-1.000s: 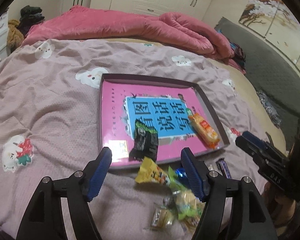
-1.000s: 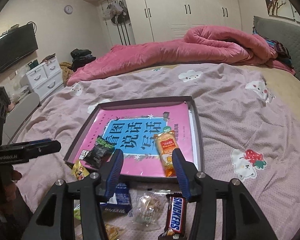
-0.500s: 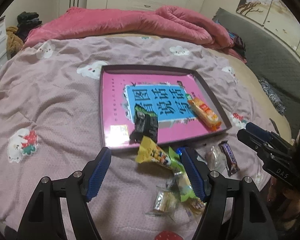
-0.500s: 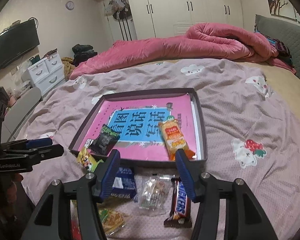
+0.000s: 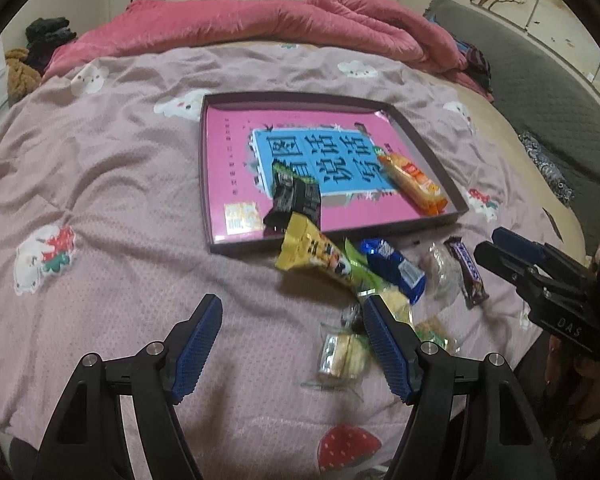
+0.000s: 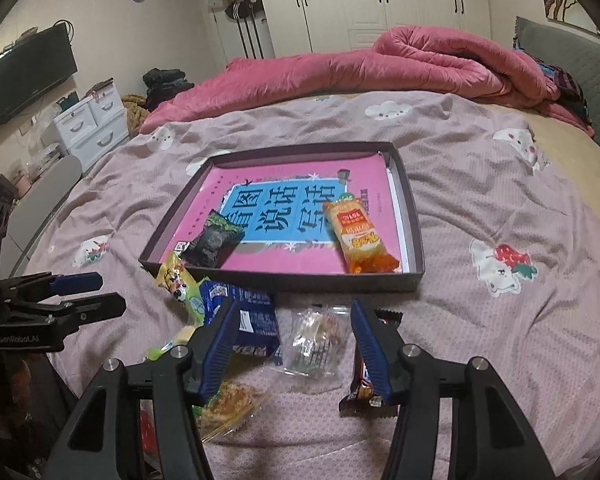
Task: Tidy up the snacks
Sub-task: 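Withdraw both open tools from the tray back to the snack pile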
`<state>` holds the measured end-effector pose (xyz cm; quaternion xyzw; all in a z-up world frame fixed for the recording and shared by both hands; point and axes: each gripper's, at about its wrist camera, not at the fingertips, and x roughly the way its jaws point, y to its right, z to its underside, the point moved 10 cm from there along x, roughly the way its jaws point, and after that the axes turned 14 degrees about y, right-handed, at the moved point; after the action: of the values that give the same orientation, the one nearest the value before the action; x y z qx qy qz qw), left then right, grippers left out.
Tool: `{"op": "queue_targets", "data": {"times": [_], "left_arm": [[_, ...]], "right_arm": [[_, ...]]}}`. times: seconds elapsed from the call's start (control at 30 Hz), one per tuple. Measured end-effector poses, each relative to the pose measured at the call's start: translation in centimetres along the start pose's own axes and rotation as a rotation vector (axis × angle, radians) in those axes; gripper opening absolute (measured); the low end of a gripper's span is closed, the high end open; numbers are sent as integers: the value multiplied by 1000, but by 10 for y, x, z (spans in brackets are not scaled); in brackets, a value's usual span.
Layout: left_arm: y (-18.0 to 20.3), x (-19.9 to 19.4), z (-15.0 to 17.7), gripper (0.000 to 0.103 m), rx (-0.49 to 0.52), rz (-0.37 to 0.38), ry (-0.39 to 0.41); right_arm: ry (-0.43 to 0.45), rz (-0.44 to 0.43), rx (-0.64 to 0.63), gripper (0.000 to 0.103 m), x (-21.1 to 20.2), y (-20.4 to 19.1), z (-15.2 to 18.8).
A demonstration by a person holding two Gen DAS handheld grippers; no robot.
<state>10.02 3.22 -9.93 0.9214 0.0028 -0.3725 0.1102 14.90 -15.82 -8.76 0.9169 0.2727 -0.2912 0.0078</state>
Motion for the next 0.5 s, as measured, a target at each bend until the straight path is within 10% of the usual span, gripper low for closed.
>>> {"op": "queue_targets", "data": {"times": [0.5], "left_arm": [[16,8,35,75,9,59,-107]], "right_arm": [[-61,8,36,57,6,5,16]]}}
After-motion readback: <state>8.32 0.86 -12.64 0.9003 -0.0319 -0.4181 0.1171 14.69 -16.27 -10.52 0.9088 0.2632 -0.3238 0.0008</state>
